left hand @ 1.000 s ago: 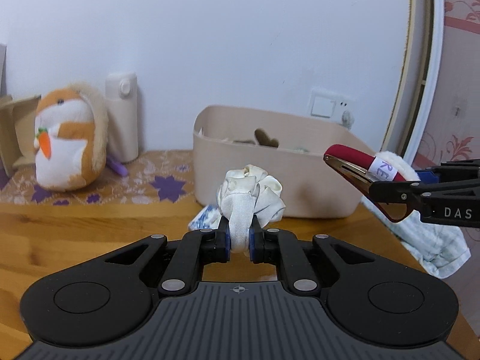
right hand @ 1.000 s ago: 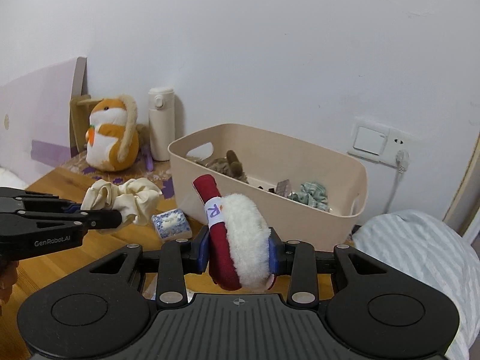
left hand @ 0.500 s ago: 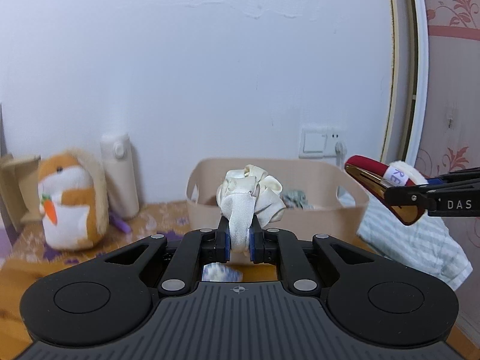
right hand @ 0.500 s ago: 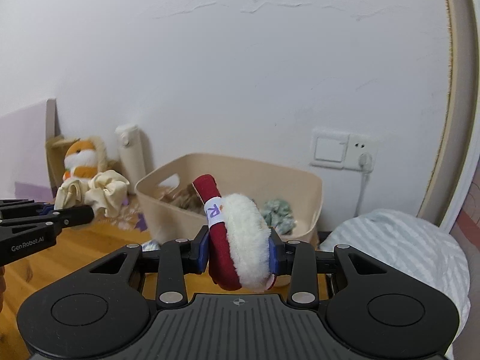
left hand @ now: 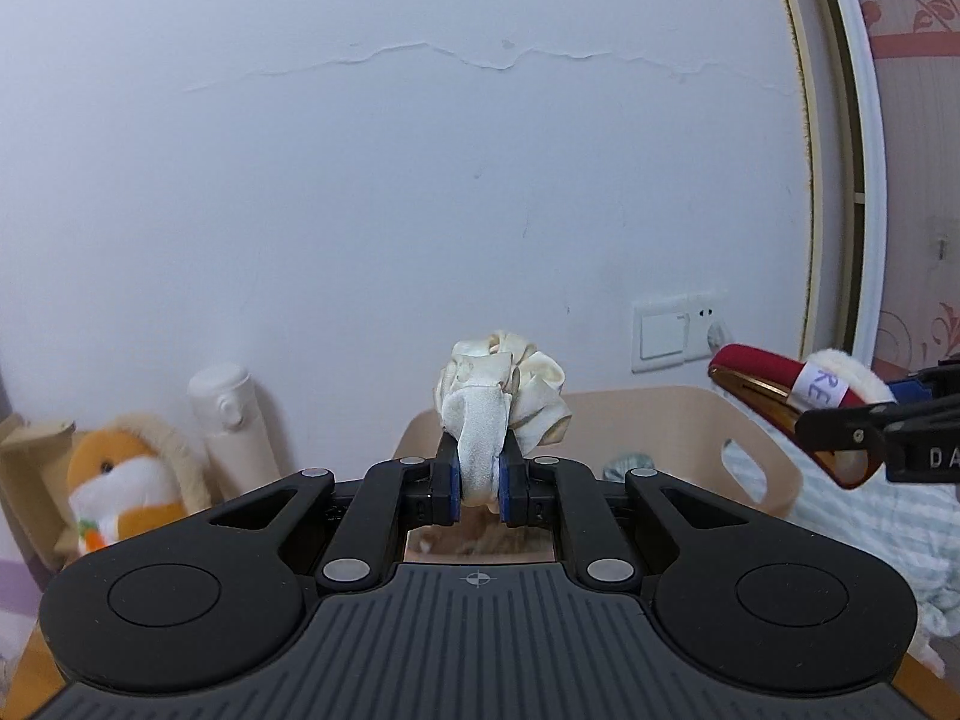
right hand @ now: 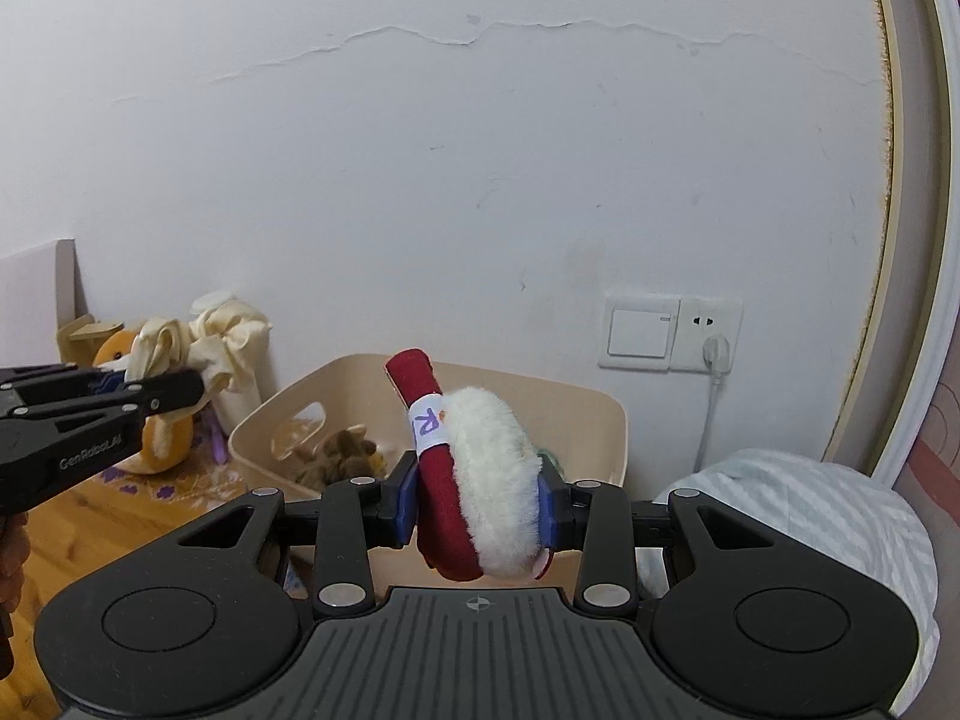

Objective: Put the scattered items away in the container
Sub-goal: 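Lift the scrunchie and red-white plush with both grippers over the bin, then open both grippers to drop the scrunchie and plush into the bin, then move the left gripper to the blue-white tissue pack while the right approaches the clear packet, then grasp the tissue pack with the left gripper while the right grasps the clear packet, then lift the tissue pack and clear packet with both grippers over the bin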

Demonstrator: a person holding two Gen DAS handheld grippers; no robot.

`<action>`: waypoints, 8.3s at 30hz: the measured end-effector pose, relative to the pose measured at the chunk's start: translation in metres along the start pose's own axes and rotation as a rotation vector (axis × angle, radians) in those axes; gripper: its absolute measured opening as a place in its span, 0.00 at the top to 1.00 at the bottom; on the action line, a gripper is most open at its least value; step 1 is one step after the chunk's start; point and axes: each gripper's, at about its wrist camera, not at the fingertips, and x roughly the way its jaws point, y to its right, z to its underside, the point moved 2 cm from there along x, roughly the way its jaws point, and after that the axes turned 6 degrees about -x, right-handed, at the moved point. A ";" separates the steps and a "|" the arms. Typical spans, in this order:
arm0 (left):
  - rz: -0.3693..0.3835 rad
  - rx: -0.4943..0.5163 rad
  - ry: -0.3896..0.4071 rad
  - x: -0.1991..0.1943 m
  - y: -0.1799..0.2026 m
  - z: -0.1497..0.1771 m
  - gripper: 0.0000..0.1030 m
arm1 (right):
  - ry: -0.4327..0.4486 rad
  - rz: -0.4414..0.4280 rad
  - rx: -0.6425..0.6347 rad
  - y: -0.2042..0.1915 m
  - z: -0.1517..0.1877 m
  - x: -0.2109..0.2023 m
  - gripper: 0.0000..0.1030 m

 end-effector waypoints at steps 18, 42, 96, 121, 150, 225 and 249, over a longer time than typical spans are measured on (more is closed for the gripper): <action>0.017 -0.038 -0.177 0.100 0.012 0.014 0.89 | -0.051 0.060 0.040 0.010 0.006 0.076 0.66; 0.065 0.038 -0.218 0.100 0.029 0.030 0.31 | -0.142 0.103 -0.011 0.006 0.016 0.107 0.53; 0.194 0.161 -0.443 -0.015 0.046 0.169 0.23 | -0.449 -0.222 0.471 -0.046 0.131 0.056 0.18; 0.081 0.067 -0.390 0.071 -0.020 0.150 0.23 | -0.407 -0.020 0.099 -0.066 0.132 0.074 0.02; 0.135 0.020 -0.442 0.091 -0.045 0.156 0.21 | -0.460 0.057 0.071 -0.074 0.118 0.111 0.00; 0.079 -0.116 -0.138 0.018 -0.024 0.013 0.38 | -0.009 0.096 0.146 -0.015 -0.031 -0.001 0.75; 0.062 -0.108 -0.310 0.116 -0.019 0.041 0.38 | -0.082 0.137 0.143 0.004 -0.026 0.107 0.75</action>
